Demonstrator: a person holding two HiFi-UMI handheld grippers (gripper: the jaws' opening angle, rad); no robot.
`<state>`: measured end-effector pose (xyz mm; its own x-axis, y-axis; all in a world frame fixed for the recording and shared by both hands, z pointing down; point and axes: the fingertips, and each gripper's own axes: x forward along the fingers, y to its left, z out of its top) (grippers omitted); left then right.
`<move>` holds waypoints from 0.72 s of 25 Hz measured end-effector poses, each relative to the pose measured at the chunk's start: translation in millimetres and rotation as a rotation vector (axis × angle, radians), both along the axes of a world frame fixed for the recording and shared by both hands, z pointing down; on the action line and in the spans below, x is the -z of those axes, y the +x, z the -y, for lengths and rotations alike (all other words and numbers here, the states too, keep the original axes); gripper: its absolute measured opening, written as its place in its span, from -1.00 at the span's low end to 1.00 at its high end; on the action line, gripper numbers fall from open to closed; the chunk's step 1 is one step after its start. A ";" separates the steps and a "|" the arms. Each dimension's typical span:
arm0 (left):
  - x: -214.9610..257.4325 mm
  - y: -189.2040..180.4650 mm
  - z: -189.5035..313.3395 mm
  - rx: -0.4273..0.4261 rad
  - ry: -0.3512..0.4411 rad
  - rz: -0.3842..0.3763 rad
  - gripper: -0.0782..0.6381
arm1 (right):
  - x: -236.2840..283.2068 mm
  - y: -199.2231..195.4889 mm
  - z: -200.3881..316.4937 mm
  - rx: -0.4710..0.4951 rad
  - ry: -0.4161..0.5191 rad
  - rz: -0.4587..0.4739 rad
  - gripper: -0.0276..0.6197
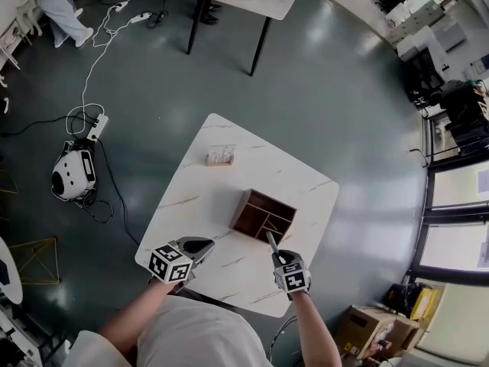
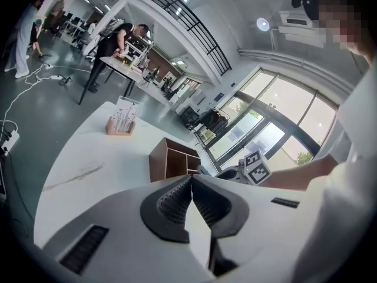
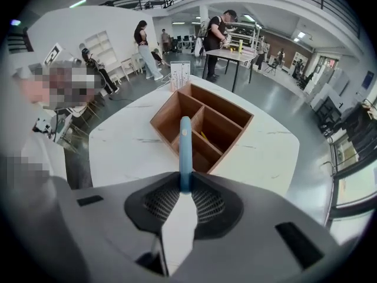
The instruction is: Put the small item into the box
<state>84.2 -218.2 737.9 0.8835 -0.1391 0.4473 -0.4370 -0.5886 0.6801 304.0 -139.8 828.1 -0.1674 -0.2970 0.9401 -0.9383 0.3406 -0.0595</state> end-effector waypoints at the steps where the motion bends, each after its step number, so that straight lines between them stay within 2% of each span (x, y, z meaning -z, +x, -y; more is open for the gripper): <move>1: -1.8 3.8 -1.3 -0.009 -0.004 -0.003 -0.74 | -2.5 -0.1 -0.1 0.019 -0.021 -0.016 -0.68; 6: -5.2 19.8 -5.4 -0.037 -0.028 -0.029 -0.74 | -18.5 1.2 -2.9 0.118 -0.147 -0.081 -0.68; 13: -7.5 21.5 3.0 -0.036 -0.030 -0.029 -0.74 | -27.8 6.1 7.5 0.158 -0.240 -0.124 -0.68; 18: -12.9 10.2 11.3 -0.002 -0.044 -0.020 -0.74 | -29.9 6.7 12.4 0.234 -0.305 -0.186 -0.68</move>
